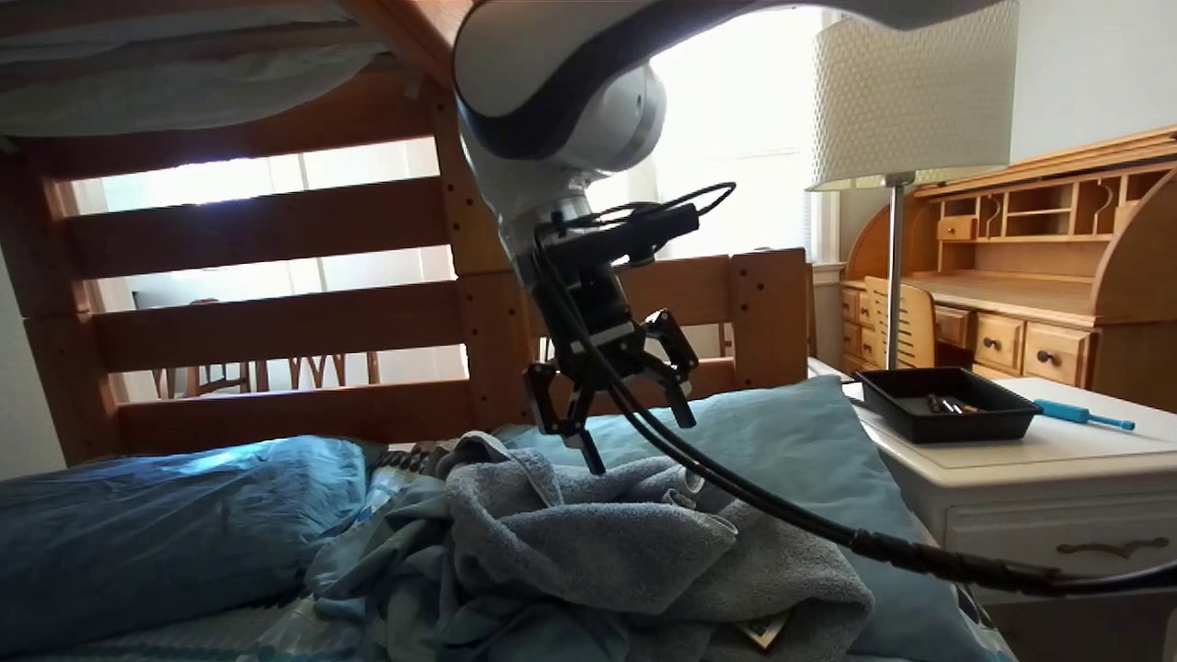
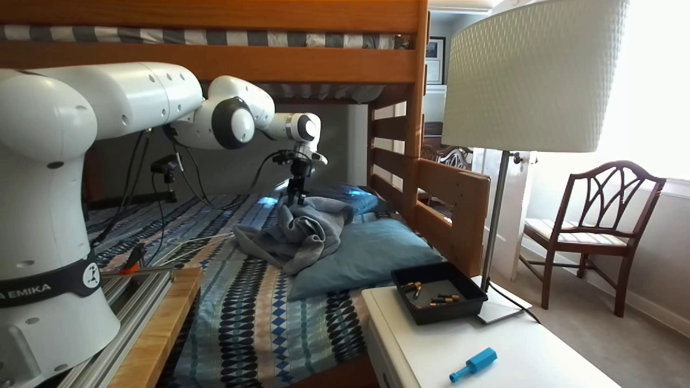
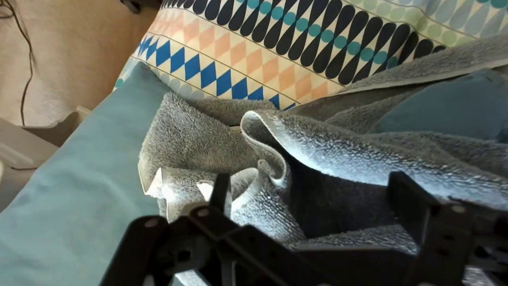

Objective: Move the towel to the left

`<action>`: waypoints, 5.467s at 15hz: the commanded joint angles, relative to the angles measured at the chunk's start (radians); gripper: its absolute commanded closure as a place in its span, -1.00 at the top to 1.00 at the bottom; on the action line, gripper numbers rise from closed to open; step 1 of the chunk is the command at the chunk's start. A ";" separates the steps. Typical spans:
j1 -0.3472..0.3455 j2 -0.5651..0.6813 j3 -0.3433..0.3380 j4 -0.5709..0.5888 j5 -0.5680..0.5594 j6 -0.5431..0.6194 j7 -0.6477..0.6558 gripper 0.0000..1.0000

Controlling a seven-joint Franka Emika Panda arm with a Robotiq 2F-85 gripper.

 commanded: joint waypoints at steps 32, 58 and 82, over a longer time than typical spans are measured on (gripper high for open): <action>0.125 -0.005 0.049 0.015 -0.037 0.380 -0.346 -0.17; -0.134 0.164 0.134 0.037 0.117 0.349 0.104 1.00; -0.139 0.101 0.004 0.007 0.030 0.490 0.400 -0.94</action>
